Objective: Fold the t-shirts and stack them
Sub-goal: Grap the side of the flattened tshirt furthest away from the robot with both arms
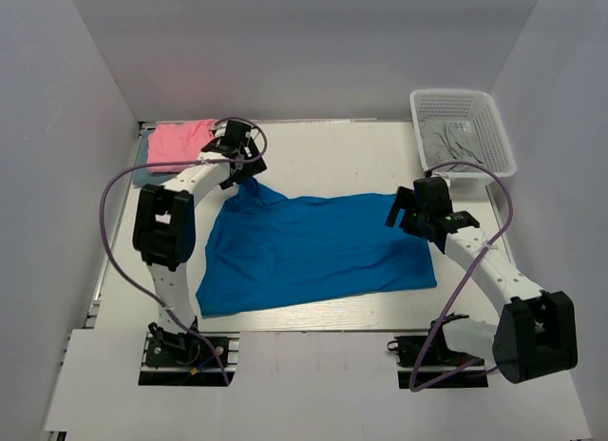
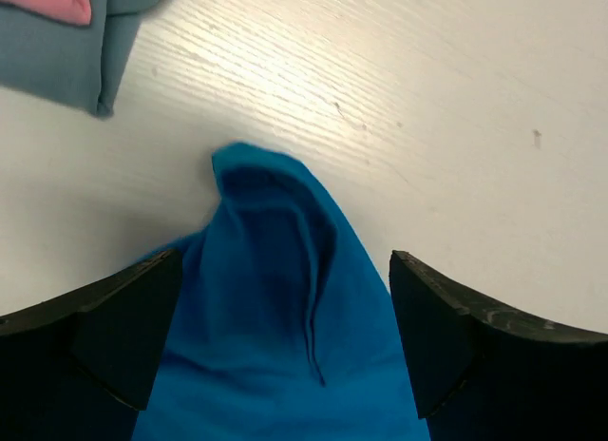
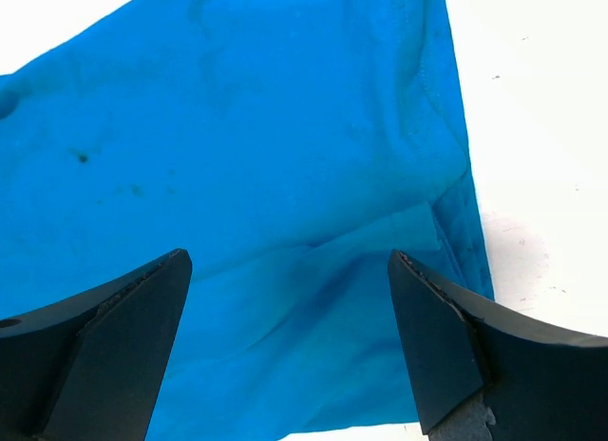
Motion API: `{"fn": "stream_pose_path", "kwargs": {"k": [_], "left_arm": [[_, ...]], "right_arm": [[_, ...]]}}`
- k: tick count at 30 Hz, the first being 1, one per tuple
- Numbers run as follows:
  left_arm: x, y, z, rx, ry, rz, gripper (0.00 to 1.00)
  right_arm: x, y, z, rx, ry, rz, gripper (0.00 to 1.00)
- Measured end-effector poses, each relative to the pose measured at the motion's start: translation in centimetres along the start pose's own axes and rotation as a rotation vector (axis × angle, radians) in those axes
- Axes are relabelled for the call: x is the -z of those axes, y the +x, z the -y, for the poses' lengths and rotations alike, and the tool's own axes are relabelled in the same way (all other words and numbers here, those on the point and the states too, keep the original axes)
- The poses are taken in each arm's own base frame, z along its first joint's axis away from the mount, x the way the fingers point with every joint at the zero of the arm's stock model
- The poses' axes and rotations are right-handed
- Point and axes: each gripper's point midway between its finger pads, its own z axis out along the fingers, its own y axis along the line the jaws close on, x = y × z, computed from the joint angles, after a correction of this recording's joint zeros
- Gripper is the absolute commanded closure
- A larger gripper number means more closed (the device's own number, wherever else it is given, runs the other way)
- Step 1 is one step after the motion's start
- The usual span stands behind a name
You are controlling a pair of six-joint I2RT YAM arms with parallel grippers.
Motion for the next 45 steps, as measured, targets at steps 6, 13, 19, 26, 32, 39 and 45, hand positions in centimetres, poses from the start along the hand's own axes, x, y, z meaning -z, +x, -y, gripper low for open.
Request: {"fn": "stream_pose_path", "kwargs": {"k": [6, 13, 19, 26, 32, 39, 45], "left_arm": [[-3.3, 0.4, -1.8, 0.043, -0.062, -0.049, 0.0], [-5.0, 0.9, -2.6, 0.099, -0.064, -0.082, 0.08], [-5.5, 1.2, -1.3, 0.119, -0.009, -0.096, 0.2], [-6.3, 0.8, 0.0, 0.138, 0.036, -0.097, 0.71], [-6.7, 1.0, 0.1, 0.129, 0.041, -0.102, 1.0], [-6.8, 0.9, 0.0, 0.103, 0.064, -0.07, 1.0], [-4.2, 0.9, -0.8, 0.063, 0.098, -0.023, 1.0]], "right_arm": [[-0.4, 0.5, 0.2, 0.008, 0.009, -0.019, 0.1], [-0.6, 0.8, 0.4, 0.009, 0.017, -0.028, 0.1], [-0.9, 1.6, 0.9, 0.011, 0.029, -0.047, 0.1], [-1.2, 2.1, 1.2, 0.013, 0.042, -0.062, 0.1], [-1.5, 2.1, 1.6, 0.013, 0.064, -0.062, 0.1], [-3.5, 0.0, 2.1, -0.057, 0.158, 0.005, 0.1], [-7.2, -3.7, 1.4, -0.085, 0.238, 0.065, 0.1]]}}
